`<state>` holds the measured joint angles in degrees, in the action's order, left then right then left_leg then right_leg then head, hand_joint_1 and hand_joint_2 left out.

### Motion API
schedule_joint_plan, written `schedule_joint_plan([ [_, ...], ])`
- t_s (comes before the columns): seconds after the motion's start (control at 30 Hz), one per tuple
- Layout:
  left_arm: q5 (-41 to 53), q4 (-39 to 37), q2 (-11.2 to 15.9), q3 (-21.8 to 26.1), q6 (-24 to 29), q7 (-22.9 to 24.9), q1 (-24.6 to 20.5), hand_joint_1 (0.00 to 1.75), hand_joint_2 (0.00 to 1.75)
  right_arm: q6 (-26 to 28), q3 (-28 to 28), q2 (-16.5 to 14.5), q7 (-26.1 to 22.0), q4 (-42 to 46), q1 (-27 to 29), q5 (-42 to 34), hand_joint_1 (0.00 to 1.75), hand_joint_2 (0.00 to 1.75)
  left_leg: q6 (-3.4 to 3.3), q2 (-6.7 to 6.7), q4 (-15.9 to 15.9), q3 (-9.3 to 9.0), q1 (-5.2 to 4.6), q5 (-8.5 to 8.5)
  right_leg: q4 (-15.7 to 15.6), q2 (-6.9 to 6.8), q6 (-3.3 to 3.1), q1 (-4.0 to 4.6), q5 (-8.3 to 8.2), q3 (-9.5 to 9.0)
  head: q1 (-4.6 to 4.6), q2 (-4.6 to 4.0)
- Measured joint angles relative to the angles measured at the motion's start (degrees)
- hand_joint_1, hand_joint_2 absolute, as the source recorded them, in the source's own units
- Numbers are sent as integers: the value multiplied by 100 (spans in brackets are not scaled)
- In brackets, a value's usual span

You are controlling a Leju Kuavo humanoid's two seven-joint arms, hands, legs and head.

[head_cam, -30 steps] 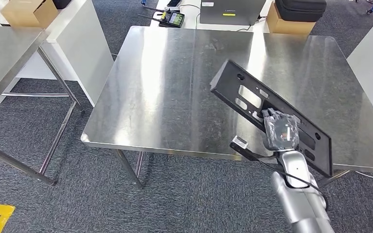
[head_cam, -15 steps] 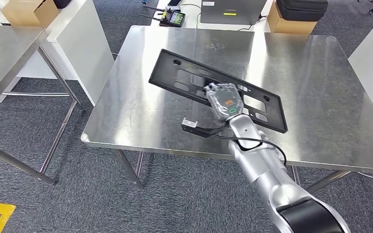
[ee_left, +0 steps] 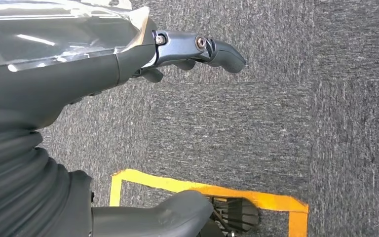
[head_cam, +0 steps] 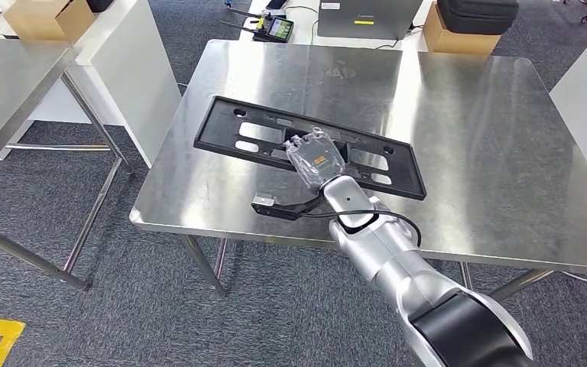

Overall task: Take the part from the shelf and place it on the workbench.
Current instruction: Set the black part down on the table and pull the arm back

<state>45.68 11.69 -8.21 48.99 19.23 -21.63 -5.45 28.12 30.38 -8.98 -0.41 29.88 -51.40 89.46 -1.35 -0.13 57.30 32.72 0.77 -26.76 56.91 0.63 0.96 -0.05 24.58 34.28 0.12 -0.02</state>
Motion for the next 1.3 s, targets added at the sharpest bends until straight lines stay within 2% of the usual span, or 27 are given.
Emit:
schedule_joint_plan([
  [0.13,0,0,-1,14,2,-1,3,0,175,-85,5,14,104,-108,-22,0,175,175,-1,0,1,-1,-1,0,0,0,0,-3,0,1,0,0],
  [0.3,2,0,-1,16,29,29,11,0,175,-507,-9,94,466,-237,-92,-26,175,175,-1,-1,1,-1,0,-1,-1,0,0,-4,0,2,0,0],
  [0.5,-7,0,-1,68,55,-25,15,0,175,-943,-165,246,484,-496,-217,-263,175,175,-1,0,1,-4,0,-1,-1,-1,0,-4,0,2,-1,0],
  [0.9,-57,0,-1,176,77,-70,50,0,175,-1185,-588,800,679,-1008,-259,-443,175,175,-3,-3,2,-1,-5,-2,-2,-7,1,-11,0,2,0,0],
  [1.03,-50,0,-1,190,95,-69,51,0,175,-1213,-622,891,714,-1101,-255,-439,0,0,-3,-2,2,-2,-4,-2,-2,-7,1,-10,0,2,-1,0],
  [1.3,9,0,-1,189,160,-70,51,0,175,-1259,-702,993,761,-1200,-254,-422,0,0,-3,-2,2,-3,-4,-2,-2,-7,1,-10,0,1,-1,0],
])
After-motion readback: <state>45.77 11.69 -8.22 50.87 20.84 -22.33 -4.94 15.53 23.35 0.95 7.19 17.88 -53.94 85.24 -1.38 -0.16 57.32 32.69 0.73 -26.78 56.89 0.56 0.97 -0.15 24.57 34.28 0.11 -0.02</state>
